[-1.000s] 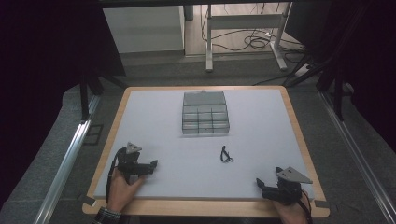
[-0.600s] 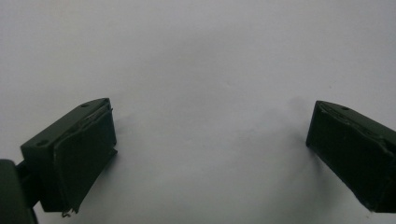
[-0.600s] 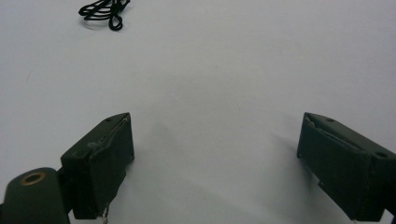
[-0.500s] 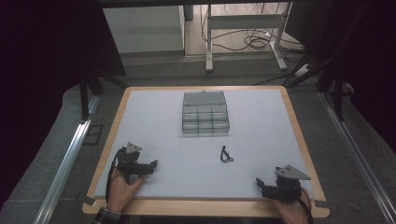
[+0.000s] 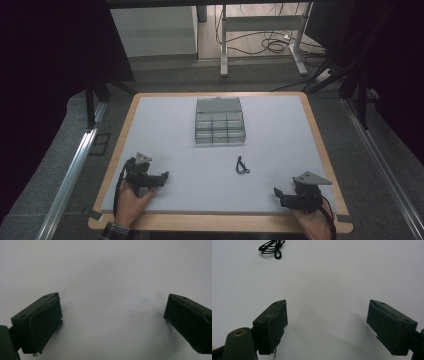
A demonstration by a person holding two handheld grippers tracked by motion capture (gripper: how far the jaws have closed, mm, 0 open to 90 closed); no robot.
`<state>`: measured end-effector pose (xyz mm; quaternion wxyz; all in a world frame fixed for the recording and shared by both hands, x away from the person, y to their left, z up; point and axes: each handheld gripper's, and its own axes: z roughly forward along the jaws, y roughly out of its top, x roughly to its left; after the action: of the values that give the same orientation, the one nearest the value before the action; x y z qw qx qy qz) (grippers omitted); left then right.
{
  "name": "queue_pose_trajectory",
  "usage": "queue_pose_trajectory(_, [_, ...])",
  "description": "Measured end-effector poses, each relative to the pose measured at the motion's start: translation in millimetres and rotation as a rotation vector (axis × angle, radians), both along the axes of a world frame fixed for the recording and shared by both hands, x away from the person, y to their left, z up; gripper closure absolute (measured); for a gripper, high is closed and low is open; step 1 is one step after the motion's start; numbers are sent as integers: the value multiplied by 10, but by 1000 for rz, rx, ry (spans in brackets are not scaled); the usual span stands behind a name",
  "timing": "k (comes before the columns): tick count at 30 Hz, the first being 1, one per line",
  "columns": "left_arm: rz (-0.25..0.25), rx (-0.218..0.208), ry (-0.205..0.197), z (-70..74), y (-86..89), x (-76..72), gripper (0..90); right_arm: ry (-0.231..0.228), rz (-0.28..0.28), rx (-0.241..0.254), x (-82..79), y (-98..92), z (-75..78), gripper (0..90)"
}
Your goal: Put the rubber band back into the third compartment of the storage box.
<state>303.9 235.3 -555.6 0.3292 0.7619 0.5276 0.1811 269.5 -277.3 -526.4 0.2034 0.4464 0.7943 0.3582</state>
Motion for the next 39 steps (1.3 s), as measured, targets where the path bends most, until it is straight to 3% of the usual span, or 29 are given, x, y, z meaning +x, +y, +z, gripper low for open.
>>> queue_pose_trajectory(10, [0, 0, 0, 0, 0, 0, 15, 24, 5, -8, 79, 48, 54, 168])
queue_pose_trajectory(21, [0, 0, 0, 0, 0, 0, 15, 92, 7, 4, 222, 94, 125, 212])
queue_pose_trajectory(33, [0, 0, 0, 0, -1, 0, 15, 121, 12, -46, 336, 180, 191, 225])
queue_pose_trajectory(39, [0, 0, 0, 0, -1, 0, 15, 142, 23, -76, 410, 239, 238, 274])
